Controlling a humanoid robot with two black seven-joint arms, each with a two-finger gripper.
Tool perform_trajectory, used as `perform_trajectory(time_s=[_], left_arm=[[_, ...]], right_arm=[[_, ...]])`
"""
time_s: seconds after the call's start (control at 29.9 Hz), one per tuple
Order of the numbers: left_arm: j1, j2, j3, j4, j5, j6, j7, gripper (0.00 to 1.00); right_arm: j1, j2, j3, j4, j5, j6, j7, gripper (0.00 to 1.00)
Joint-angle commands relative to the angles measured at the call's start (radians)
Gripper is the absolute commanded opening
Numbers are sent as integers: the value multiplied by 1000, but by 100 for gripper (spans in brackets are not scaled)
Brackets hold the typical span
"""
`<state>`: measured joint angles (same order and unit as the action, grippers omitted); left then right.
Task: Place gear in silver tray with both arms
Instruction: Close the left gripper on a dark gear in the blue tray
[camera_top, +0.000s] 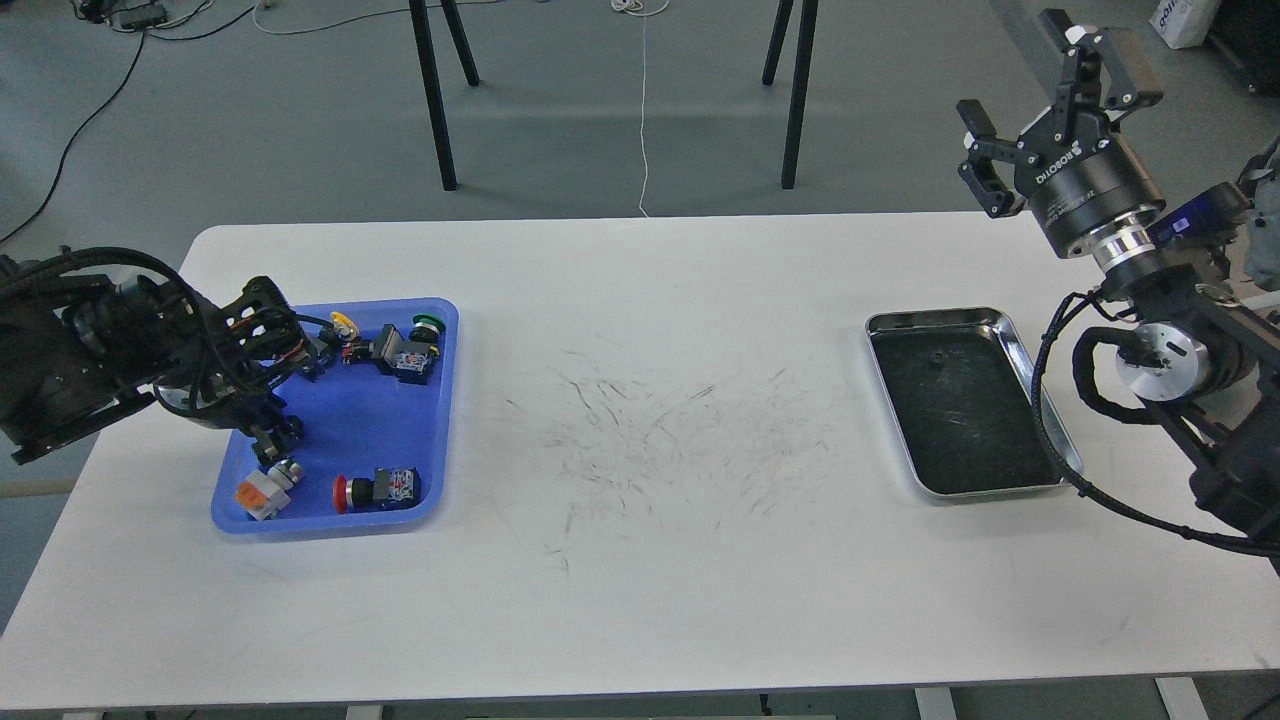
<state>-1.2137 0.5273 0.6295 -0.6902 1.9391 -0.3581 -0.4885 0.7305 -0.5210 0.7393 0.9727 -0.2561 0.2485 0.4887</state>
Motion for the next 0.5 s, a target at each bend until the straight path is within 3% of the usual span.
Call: perform_trajectory(time_s=[0.0,0.47], left_arm=[[-3,-4,4,-2,1,5,0,32],[-3,-18,6,-2,1,25,0,26]], right_arm=[[0,-1,0,0,0,0,0,98],[-6,-1,2,0,0,0,0,98]])
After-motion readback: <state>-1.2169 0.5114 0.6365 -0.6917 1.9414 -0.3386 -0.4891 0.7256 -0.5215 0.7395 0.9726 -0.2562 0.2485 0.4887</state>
